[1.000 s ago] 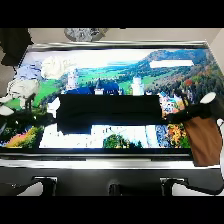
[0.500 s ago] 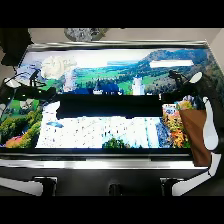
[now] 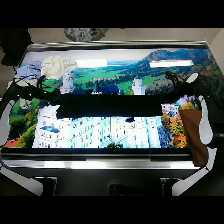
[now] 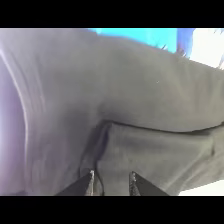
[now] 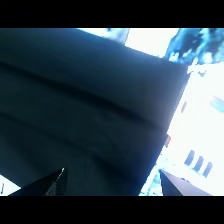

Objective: Fold the shirts.

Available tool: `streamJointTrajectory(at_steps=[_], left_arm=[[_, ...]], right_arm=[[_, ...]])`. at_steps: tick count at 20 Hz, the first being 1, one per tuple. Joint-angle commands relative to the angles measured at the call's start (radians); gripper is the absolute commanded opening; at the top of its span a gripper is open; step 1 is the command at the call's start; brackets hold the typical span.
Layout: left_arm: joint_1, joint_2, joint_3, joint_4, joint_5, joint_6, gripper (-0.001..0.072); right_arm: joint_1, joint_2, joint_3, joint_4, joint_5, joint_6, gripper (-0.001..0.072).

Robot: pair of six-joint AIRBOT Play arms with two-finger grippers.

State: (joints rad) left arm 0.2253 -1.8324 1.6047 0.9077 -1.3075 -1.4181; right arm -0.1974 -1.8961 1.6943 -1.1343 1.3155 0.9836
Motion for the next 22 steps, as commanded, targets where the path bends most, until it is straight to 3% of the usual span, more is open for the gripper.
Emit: streamJointTrajectory(at_steps=[1, 4, 9, 10, 11, 12, 14, 15, 16, 22], left_arm=[[0.016, 0.056, 0.039, -0.002, -0.028, 0.008, 0.0313], [0.003, 0.151, 0.04, -0.004, -0.029, 0.035, 0.0313], [-0.069, 0.284, 0.04, -0.004, -0.027, 0.076, 0.0312], [-0.089, 0.294, 0.04, -0.004, -0.027, 0.084, 0.0312], [-0.111, 0.296, 0.04, -0.004, -0.027, 0.084, 0.0312], [-0.134, 0.292, 0.039, -0.003, -0.027, 0.085, 0.0312], [-0.182, 0.27, 0.039, -0.003, -0.019, 0.087, 0.0288], [-0.212, 0.253, 0.039, -0.003, -0.01, 0.088, 0.0127], [-0.247, 0.232, 0.035, -0.003, 0.012, 0.087, 0.0034], [-0.515, 0.092, -0.05, -0.047, 0.201, 0.006, 0.0034]], right_arm=[[-0.039, -0.026, 0.002, 0.101, 0.031, -0.019, 0.0683], [-0.08, -0.08, 0.002, 0.246, 0.047, 0.014, 0.068], [-0.035, -0.116, 0.0, 0.224, 0.077, 0.091, 0.0658], [-0.016, -0.118, 0.0, 0.211, 0.078, 0.091, 0.0618], [-0.002, -0.118, 0.001, 0.205, 0.077, 0.09, 0.039], [0.005, -0.115, 0.002, 0.215, 0.077, 0.091, 0.0043], [0.008, -0.084, 0.002, 0.259, 0.093, 0.068, 0.0032], [0.008, -0.049, 0.002, 0.263, 0.093, 0.058, 0.0032], [0.008, -0.008, 0.002, 0.262, 0.096, 0.055, 0.0032], [0.01, 0.276, 0.002, 0.264, 0.215, 0.056, 0.0032]])
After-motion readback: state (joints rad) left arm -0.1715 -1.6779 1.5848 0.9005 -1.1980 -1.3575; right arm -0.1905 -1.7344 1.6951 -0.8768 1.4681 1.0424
